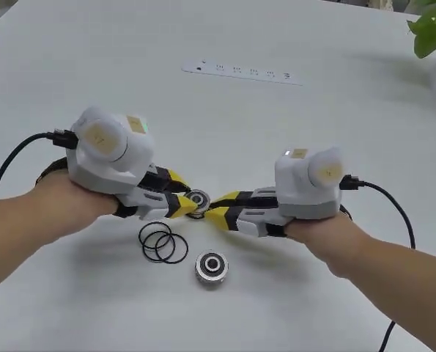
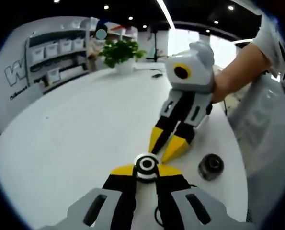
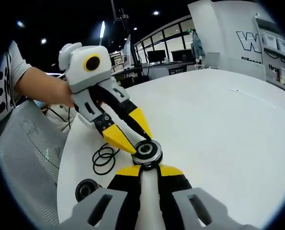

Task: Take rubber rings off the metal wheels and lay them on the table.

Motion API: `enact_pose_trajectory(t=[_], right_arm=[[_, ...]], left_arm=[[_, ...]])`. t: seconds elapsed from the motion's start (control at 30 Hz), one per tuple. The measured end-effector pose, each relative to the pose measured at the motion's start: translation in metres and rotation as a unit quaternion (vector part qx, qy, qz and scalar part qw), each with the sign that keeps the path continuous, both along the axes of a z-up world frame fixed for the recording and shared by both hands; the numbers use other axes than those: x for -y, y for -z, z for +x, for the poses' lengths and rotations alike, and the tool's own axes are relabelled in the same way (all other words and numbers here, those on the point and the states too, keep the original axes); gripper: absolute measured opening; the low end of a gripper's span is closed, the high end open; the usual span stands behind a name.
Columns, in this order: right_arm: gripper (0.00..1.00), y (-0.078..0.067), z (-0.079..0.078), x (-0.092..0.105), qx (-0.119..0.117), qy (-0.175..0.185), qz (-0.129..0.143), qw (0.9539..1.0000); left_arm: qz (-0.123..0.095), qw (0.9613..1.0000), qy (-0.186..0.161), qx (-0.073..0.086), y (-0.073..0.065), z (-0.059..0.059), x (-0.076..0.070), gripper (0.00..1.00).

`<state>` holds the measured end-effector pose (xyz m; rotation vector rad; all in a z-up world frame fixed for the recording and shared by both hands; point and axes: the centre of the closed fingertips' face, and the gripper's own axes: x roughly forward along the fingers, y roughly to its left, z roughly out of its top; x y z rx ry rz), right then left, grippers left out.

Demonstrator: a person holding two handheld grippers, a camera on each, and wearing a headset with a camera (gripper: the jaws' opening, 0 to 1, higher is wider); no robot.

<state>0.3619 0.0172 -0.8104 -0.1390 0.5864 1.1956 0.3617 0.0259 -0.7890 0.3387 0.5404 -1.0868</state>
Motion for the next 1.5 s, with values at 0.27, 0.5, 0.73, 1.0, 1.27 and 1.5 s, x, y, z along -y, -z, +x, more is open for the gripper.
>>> enact_pose_trajectory(t=[0.27, 0.5, 0.73, 1.0, 1.27, 1.5], right_arm=[[0.09, 0.000, 0.000, 0.000, 0.000, 0.000, -0.002, 1.0000], [0.08, 0.001, 0.001, 0.001, -0.001, -0.001, -0.006, 1.0000], [0.00, 0.002, 0.002, 0.004, -0.027, 0.027, 0.009, 0.9992], [0.00, -0.003, 0.010, 0.010, -0.093, 0.091, 0.066, 0.9894], [0.00, -0.013, 0.017, 0.012, -0.114, 0.126, 0.109, 0.9794], [0.00, -0.017, 0.016, 0.008, -0.107, 0.120, 0.104, 0.9815]], left_arm=[[0.009, 0.9999, 0.004, 0.002, 0.001, 0.001, 0.004, 0.15], [0.000, 1.0000, -0.009, -0.004, 0.002, 0.002, 0.004, 0.14], [-0.001, 0.9999, -0.013, -0.003, 0.003, 0.003, 0.004, 0.14], [0.004, 0.9998, -0.022, 0.001, 0.003, 0.004, 0.004, 0.13], [0.008, 0.9995, -0.031, 0.001, 0.003, 0.004, 0.006, 0.12], [0.016, 0.9991, -0.039, 0.001, 0.003, 0.006, 0.006, 0.11]])
